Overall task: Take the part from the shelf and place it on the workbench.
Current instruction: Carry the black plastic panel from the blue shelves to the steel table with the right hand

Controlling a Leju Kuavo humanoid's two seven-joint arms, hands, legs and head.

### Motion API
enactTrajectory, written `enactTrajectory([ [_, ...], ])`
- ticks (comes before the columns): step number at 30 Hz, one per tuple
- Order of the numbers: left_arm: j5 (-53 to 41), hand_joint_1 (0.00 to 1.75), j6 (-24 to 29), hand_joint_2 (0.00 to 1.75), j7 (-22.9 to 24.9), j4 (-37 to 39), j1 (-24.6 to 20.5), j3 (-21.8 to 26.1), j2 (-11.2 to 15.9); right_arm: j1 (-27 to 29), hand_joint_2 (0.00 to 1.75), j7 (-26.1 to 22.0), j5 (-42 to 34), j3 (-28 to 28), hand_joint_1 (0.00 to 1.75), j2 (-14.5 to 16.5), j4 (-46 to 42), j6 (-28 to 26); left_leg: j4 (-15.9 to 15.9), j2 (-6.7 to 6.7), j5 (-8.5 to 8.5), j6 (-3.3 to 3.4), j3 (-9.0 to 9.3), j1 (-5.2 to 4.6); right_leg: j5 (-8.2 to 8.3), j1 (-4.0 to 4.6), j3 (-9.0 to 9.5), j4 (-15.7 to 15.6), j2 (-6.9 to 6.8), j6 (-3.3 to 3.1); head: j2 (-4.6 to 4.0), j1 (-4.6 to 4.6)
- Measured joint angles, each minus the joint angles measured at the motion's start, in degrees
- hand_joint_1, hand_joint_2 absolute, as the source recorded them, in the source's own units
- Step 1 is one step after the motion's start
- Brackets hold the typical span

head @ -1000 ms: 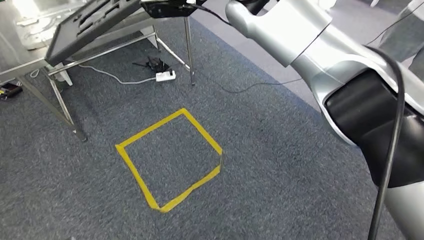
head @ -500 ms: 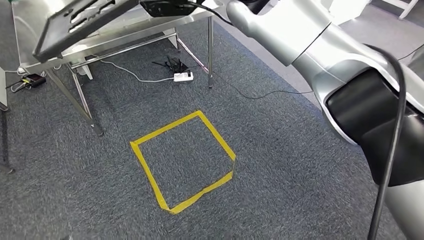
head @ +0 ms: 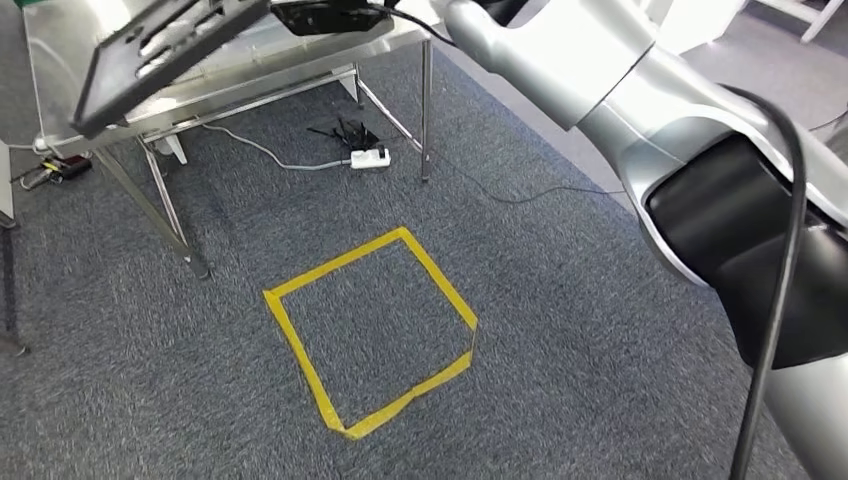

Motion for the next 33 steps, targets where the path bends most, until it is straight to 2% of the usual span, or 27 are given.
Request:
enactTrajectory([
  [2, 0.0, 0.00, 0.0, 1.75, 0.0, 0.0, 0.0, -0.1, 0.1, 0.0, 1.75, 0.0, 0.0, 0.0, 1.75, 0.0, 0.1, 0.0, -0.1, -0.07, -0.53, 1.09, 0.69, -0.19, -0.01, -0.22, -0.04, 1.1, -0.08, 0.48, 0.00, 0.08],
  [3, 0.0, 0.00, 0.1, 1.75, 0.0, 0.0, 0.0, -0.1, 0.2, 0.0, 1.75, 0.0, 0.0, 0.0, 1.75, 0.0, 0.1, 0.0, -0.2, -0.09, -0.82, 1.61, 1.23, -0.25, -0.15, -0.30, -0.83, 2.7, -0.15, 0.54, 0.00, 0.10],
  [5, 0.0, 0.00, 0.2, 1.75, 0.0, 0.0, 0.0, -0.1, 0.4, -0.1, 1.75, -0.1, 0.0, 0.0, 1.75, 0.0, 0.1, -0.1, -0.3, -0.16, -1.43, 2.48, 2.30, -0.42, -1.57, -0.18, -4.54, 8.9, -0.17, 0.42, 0.00, 0.19],
  [7, 0.0, 0.00, 0.3, 1.75, 0.0, 0.0, 0.0, -0.2, 0.5, 0.0, 1.75, -0.1, 0.0, 0.0, 1.75, 0.0, 0.2, -0.1, -0.3, -0.34, -2.25, 3.01, 3.23, -0.75, -4.26, 0.21, -9.38, 15.6, -0.14, 0.15, 0.00, 0.20],
  [8, 0.0, 0.00, 0.3, 1.75, 0.0, 0.0, 0.0, -0.2, 0.5, 0.1, 1.75, -0.1, 0.0, 0.0, 1.75, 0.0, 0.2, -0.1, -0.3, -0.50, -2.72, 3.15, 3.80, -0.95, -5.16, 0.44, -11.10, 17.0, -0.14, -0.08, 0.00, 0.19],
  [9, 0.0, 0.00, 0.4, 1.75, 0.0, 0.0, 0.0, -0.3, 0.4, 0.2, 1.75, -0.1, 0.0, 0.0, 1.75, 0.0, 0.3, -0.1, -0.3, -0.68, -3.25, 3.24, 4.46, -1.15, -5.11, 0.72, -11.87, 16.5, -0.12, -0.42, 0.00, 0.20],
  [10, 0.0, 0.00, 0.4, 1.75, 0.0, 0.0, 0.1, -0.3, 0.4, 0.3, 1.75, -0.1, 0.0, 0.0, 1.75, 0.0, 0.3, -0.1, -0.3, -0.88, -3.80, 3.29, 5.21, -1.32, -3.89, 1.07, -11.69, 14.2, -0.09, -0.88, 0.00, 0.19],
  [13, 0.0, 0.00, 0.6, 1.75, 0.0, 0.0, 0.0, -0.6, 0.3, 0.2, 1.75, -0.1, 0.1, 0.0, 1.75, 0.1, 0.3, -0.2, -0.3, -1.33, -5.55, 3.13, 7.09, -1.67, 4.55, 2.38, -8.58, 2.8, 0.20, -2.52, 0.00, 0.18],
  [14, 0.0, 0.00, 0.7, 1.75, 0.0, 0.0, 0.0, -0.6, 0.3, 0.1, 1.75, -0.1, 0.1, 0.0, 1.75, 0.1, 0.3, -0.2, -0.4, -1.41, -6.03, 2.94, 7.41, -1.74, 6.40, 2.66, -7.82, 0.6, 0.28, -2.88, 0.00, 0.19],
  [15, 0.0, 0.00, 0.7, 1.75, 0.0, 0.0, 0.0, -0.6, 0.3, 0.1, 1.75, -0.1, 0.1, 0.0, 1.75, 0.2, 0.3, -0.2, -0.4, -1.45, -6.23, 2.71, 7.71, -1.79, 7.02, 2.78, -7.39, -0.5, 0.35, -3.15, 0.00, 0.20],
  [17, 0.0, 0.00, 0.8, 1.75, -0.1, 0.0, 0.0, -0.7, 0.3, 0.1, 1.75, -0.1, 0.1, 0.0, 1.75, 0.4, 0.3, -0.3, 0.1, -1.44, -6.18, 2.26, 7.93, -1.85, 6.58, 2.54, -6.23, -1.1, 0.21, -3.58, 0.00, 0.25],
  [18, 0.0, 0.00, 0.8, 1.75, -0.1, 0.0, -0.1, -0.7, 0.3, 0.1, 1.75, -0.1, 0.1, 0.0, 1.75, 0.5, 0.3, -0.3, 1.5, -1.34, -5.92, 2.01, 7.44, -1.87, 6.31, 2.38, -5.55, -1.4, 0.11, -3.85, 0.00, 0.23],
  [20, -0.1, 0.00, 0.8, 1.75, -0.1, 0.0, -0.1, -0.8, 0.4, 0.0, 1.75, -0.1, 0.1, 0.0, 1.75, 0.6, 0.3, -0.2, 7.2, -1.09, -6.48, 1.34, 4.10, -1.61, 5.63, 2.11, -4.31, -1.7, -0.05, -4.19, 0.00, 0.17],
  [22, -0.1, 0.00, 0.9, 1.75, -0.1, 0.0, -0.1, -0.8, 0.3, 0.1, 1.75, -0.1, 0.1, 0.0, 1.75, 0.7, 0.4, -0.2, 13.5, -0.93, -9.24, 0.52, -0.57, -1.04, 4.66, 1.93, -3.39, -1.8, -0.02, -4.19, 0.00, 0.13],
  [23, 0.0, 0.00, 0.9, 1.75, -0.1, 0.0, 0.0, -0.8, 0.3, 0.3, 1.75, -0.1, 0.1, 0.0, 1.75, 0.7, 0.4, -0.2, 14.9, -0.86, -10.67, 0.16, -2.29, -0.72, 4.09, 1.81, -2.83, -1.7, 0.03, -4.04, 0.00, 0.10],
  [24, 0.2, 0.00, 0.9, 1.75, 0.0, 0.0, 0.1, -0.8, 0.3, 0.4, 1.75, -0.1, 0.1, 0.0, 1.75, 0.8, 0.4, -0.2, 14.7, -0.75, -11.19, -0.13, -3.21, -0.42, 3.47, 1.67, -2.18, -1.6, 0.09, -3.84, 0.00, 0.10],
  [25, 0.6, 0.00, 0.8, 1.75, -0.1, 0.0, 0.1, -0.8, 0.3, 0.5, 1.75, -0.1, 0.1, 0.0, 1.75, 0.8, 0.4, -0.2, 12.8, -0.61, -10.24, -0.39, -3.26, -0.15, 2.78, 1.50, -1.47, -1.4, 0.12, -3.59, 0.00, 0.09],
  [26, 1.2, 0.00, 0.8, 1.75, -0.1, 0.0, 0.1, -0.8, 0.2, 0.6, 1.75, -0.1, 0.1, 0.0, 1.75, 0.9, 0.4, -0.1, 9.3, -0.45, -7.75, -0.60, -2.63, 0.11, 2.02, 1.33, -0.71, -1.2, 0.11, -3.30, 0.00, 0.08],
  [27, 2.0, 0.00, 0.7, 1.75, -0.2, 0.0, 0.2, -0.8, 0.2, 0.7, 1.75, -0.1, 0.1, 0.0, 1.75, 0.9, 0.4, -0.1, 5.3, -0.22, -4.24, -0.78, -1.83, 0.31, 1.25, 1.20, -0.02, -0.9, 0.09, -2.99, 0.00, 0.06],
  [29, 3.1, 0.00, 0.5, 1.75, -0.6, 0.0, 0.2, -0.8, 0.1, 0.7, 1.75, -0.1, 0.1, 0.1, 1.75, 1.0, 0.4, -0.1, 0.1, 0.13, 0.11, -0.44, -0.50, 0.14, 0.03, 1.01, 0.67, -0.5, 0.16, -2.24, 0.00, -0.04],
  [30, 3.3, 0.00, 0.4, 1.75, -0.7, 0.0, 0.3, -0.8, 0.1, 0.7, 1.75, -0.1, 0.1, 0.1, 1.75, 1.0, 0.4, -0.1, -0.7, 0.23, 0.77, 0.00, -0.27, -0.10, -0.25, 0.93, 0.79, -0.3, 0.22, -1.83, 0.00, -0.05],
  [33, 3.4, 0.00, 0.1, 1.75, -1.0, 0.0, 0.3, -0.8, 0.1, 0.7, 1.75, 0.0, 0.0, 0.1, 1.75, 0.9, 0.4, -0.1, -1.1, 0.23, 0.24, 1.51, 0.91, -0.36, -0.69, 0.72, 0.43, 1.0, 0.23, -0.92, 0.00, 0.11],
])
